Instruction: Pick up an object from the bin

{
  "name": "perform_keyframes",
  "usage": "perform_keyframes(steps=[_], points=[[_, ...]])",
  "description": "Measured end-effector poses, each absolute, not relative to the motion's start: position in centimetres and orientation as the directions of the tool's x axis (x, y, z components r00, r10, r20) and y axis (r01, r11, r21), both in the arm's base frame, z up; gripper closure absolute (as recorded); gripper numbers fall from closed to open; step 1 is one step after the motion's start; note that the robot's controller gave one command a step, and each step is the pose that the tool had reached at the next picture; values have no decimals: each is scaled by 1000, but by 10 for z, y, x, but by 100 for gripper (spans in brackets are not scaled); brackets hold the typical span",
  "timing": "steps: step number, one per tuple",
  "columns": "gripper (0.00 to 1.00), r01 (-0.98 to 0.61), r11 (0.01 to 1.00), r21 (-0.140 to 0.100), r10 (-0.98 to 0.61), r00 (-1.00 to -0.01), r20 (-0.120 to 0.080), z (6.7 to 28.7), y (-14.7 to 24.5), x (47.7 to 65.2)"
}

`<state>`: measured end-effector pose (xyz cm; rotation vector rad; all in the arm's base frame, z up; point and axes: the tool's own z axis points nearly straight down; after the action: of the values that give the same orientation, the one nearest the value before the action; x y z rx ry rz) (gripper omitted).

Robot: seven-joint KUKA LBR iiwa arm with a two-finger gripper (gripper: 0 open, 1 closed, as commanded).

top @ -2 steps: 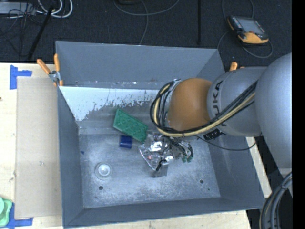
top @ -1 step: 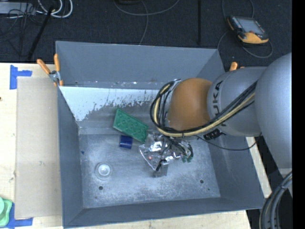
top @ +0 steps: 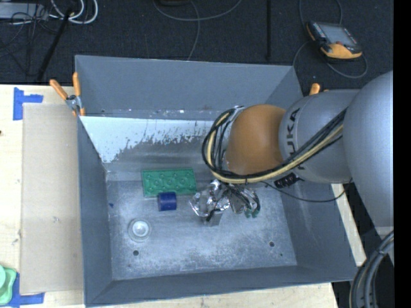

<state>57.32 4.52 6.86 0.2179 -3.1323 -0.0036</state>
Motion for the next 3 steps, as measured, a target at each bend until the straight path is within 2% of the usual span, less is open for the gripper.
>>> perform_keyframes(steps=[1,3], points=[[100,-136,991,0,-136,-991,-5,120,45,575],[100,-131,991,0,-131,-991,-3,162,45,577]])
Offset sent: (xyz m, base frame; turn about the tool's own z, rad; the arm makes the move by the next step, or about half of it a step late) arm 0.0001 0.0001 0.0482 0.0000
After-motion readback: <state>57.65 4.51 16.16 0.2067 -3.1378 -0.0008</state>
